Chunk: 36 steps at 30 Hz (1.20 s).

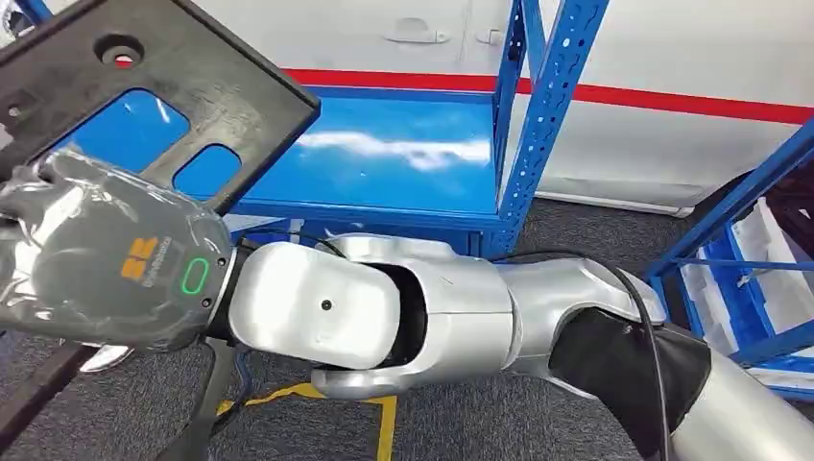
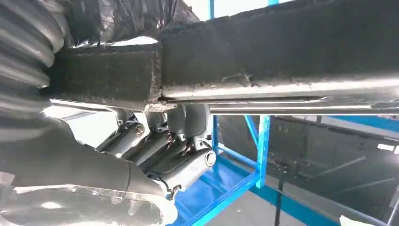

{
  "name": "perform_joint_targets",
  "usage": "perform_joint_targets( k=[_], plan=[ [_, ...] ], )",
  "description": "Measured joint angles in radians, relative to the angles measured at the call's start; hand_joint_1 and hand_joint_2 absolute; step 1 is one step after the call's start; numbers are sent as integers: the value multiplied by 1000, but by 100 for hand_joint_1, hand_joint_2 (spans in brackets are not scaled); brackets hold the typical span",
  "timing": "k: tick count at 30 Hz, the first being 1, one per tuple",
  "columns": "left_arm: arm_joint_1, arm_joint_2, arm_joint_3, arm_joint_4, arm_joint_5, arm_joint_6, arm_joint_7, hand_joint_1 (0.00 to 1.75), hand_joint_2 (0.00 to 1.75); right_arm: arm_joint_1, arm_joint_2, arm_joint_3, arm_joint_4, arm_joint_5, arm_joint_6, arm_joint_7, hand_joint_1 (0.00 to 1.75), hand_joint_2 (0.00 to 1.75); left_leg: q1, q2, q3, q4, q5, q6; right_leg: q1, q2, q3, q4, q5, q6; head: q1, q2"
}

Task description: Take the parts from the cabinet and place them on the table.

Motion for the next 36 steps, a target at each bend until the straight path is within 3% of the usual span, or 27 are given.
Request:
perform_joint_targets(
  k=[1,2,3,6,7,9,10,11,12,14,16,17,18,19,21,22,23,25,26,27,28,30,31,32,33,34,36],
  plan=[
    [-2,0,0,0,0,0,0,0,175,-1,1,0,0,0,0,0,175,175,-1,0,74,-96,6,7,0,1,-9,1,10,3,0,0],
    [-4,0,0,0,-1,0,3,0,175,-4,2,0,-1,0,0,0,175,175,-8,-2,135,-189,-37,13,4,1,-16,2,17,9,0,0],
    [-5,1,0,0,-1,0,3,0,175,-6,3,0,-2,0,1,1,175,175,-11,-4,151,-227,-44,20,3,-1,-16,1,26,14,3,0],
    [-2,1,-1,0,-3,-2,5,0,175,-6,2,0,-3,-1,2,3,175,175,-17,-5,129,-229,-19,43,1,-1,-13,-18,57,34,2,0],
    [-1,1,-1,0,-3,-4,5,0,175,-5,1,0,-3,-1,3,4,175,175,-4,2,129,-238,-1,51,1,0,-19,-12,43,40,-1,0],
    [-1,1,-2,0,-5,-8,3,0,175,-5,2,0,-3,-1,3,8,175,175,-7,4,103,-239,24,70,-1,1,-53,76,-79,45,11,0],
    [0,1,-2,0,-5,-10,2,0,175,-2,2,0,-3,-1,3,9,175,175,-8,4,89,-238,34,70,-2,0,-70,151,-135,47,12,0],
    [2,1,-2,0,-6,-12,0,0,175,2,2,0,-3,-1,3,10,175,175,-9,4,73,-236,46,70,-2,0,-86,228,-173,50,12,0],
    [2,1,-2,0,-8,-12,0,0,175,6,2,0,-3,-1,3,10,175,175,-9,4,56,-233,56,70,-2,0,-89,282,-177,51,13,0],
    [3,2,-2,0,-8,-12,0,0,175,10,2,0,-3,-1,3,11,175,175,-9,4,22,-221,74,66,-2,0,-40,265,-115,49,13,0],
    [4,2,-2,0,-10,-12,0,0,175,9,6,0,-3,-1,1,12,175,175,-10,2,-5,-207,85,61,2,1,74,122,-71,37,14,0],
    [4,2,-2,0,-10,-13,0,0,175,9,10,0,-3,-1,0,13,175,175,-8,2,-15,-201,90,56,6,1,131,29,-113,25,15,0],
    [4,2,-2,0,-10,-13,0,0,175,8,15,0,-3,-1,0,15,175,175,-13,3,-20,-196,96,50,9,1,159,-28,-128,25,14,0],
    [6,3,-2,0,-10,-13,0,0,175,9,16,0,-3,0,0,16,175,175,-10,3,-19,-204,108,42,11,-1,151,-13,-113,27,15,0],
    [8,3,-4,0,-10,-13,0,0,175,7,17,0,-3,0,0,16,175,175,-7,2,-21,-212,128,28,16,0,145,-24,-101,19,24,0],
    [8,7,-5,2,-10,-12,0,0,175,9,17,0,-2,0,0,16,175,175,-8,1,-30,-212,125,24,-1,-4,138,-43,-82,11,24,0],
    [11,5,-7,2,-10,-13,1,0,175,9,20,0,-2,0,0,16,175,175,-7,-2,-43,-195,85,17,-1,-6,130,-47,-67,6,21,0],
    [10,4,-8,2,-11,-13,3,0,175,5,24,0,-2,0,0,18,175,175,-2,-2,-77,-68,-40,6,-1,-5,99,-49,-41,-2,23,0],
    [9,5,-8,2,-11,-13,3,0,175,7,25,0,-2,0,0,18,175,175,-1,-2,-94,3,-75,1,-1,-4,84,-48,-35,-2,22,0],
    [9,5,-9,2,-12,-13,3,0,175,8,25,0,-2,0,0,18,175,175,0,-2,-105,63,-82,-3,-1,-5,70,-47,-26,-1,23,0],
    [10,5,-9,2,-12,-13,3,0,175,8,25,0,-1,0,0,18,175,175,2,-2,-104,94,-61,-7,-1,-6,56,-46,-17,2,22,0],
    [9,5,-9,2,-12,-13,3,0,175,8,25,0,0,0,0,18,175,175,10,-2,-46,42,25,-16,-6,-7,27,-36,-1,10,23,0],
    [9,5,-9,2,-12,-13,3,0,175,8,25,0,0,0,0,18,175,175,15,-1,15,-41,42,-22,-8,-7,14,-27,4,17,22,0],
    [7,3,-10,1,-12,-13,3,0,175,7,27,0,0,0,0,18,175,175,20,-1,76,-137,7,-29,-7,-7,5,-16,8,23,22,0],
    [4,4,-10,1,-13,-15,3,0,175,6,29,0,0,0,0,18,175,175,7,-6,123,-199,-25,-22,-4,-5,-6,-7,10,28,21,0],
    [3,3,-10,1,-13,-14,3,0,175,7,31,0,0,0,1,19,175,175,7,-6,117,-200,-32,3,-1,-6,-6,-5,16,33,27,0],
    [4,3,-10,1,-13,-14,3,0,175,7,31,0,1,-1,2,19,175,175,5,-6,108,-197,-26,19,0,-6,-7,-9,29,44,35,0]
  ],
)
